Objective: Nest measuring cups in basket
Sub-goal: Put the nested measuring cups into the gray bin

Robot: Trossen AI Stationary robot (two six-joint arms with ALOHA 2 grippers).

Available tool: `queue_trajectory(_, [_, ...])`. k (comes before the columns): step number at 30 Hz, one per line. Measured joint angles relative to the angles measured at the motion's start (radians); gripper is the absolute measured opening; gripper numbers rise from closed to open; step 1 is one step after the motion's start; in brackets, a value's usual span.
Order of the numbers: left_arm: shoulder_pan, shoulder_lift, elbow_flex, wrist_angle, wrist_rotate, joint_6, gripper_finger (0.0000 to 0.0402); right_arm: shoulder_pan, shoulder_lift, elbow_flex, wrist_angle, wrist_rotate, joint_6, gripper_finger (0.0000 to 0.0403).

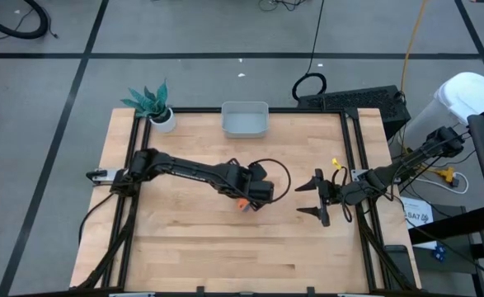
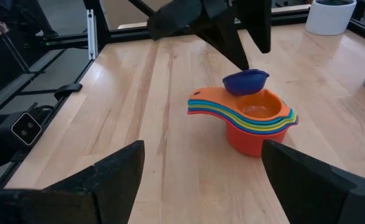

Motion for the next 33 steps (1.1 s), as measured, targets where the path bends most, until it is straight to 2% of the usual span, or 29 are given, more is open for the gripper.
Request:
queue_trajectory(9, [0.013, 0.0, 0.0, 0.075, -0.001, 0.038, 0.0186, 0.0, 0.0, 0.0, -0.002, -0.001, 0.004, 0.0313])
queue_trajectory(20, [0.009, -0.054, 0.0, 0.039, -0.027, 0.033, 0.0186, 0.0, 0.0, 0.0, -0.008, -0.002, 0.004, 0.0313])
queue_trajectory(23, [-0.001, -0.071, 0.0, -0.052, -0.027, -0.003, 0.0186, 0.0, 0.0, 0.0, -0.008, -0.002, 0.008, 0.0313])
queue_trajectory(28, [-0.008, -0.075, -0.014, -0.322, -0.031, -0.024, 0.0186, 0.0, 0.0, 0.0, -0.008, -0.003, 0.011, 0.0313])
queue_trajectory(33, [0.005, -0.071, -0.049, -0.312, 0.03, 0.101, 0.0187, 0.0, 0.0, 0.0, -0.007, -0.028, 0.012, 0.0313])
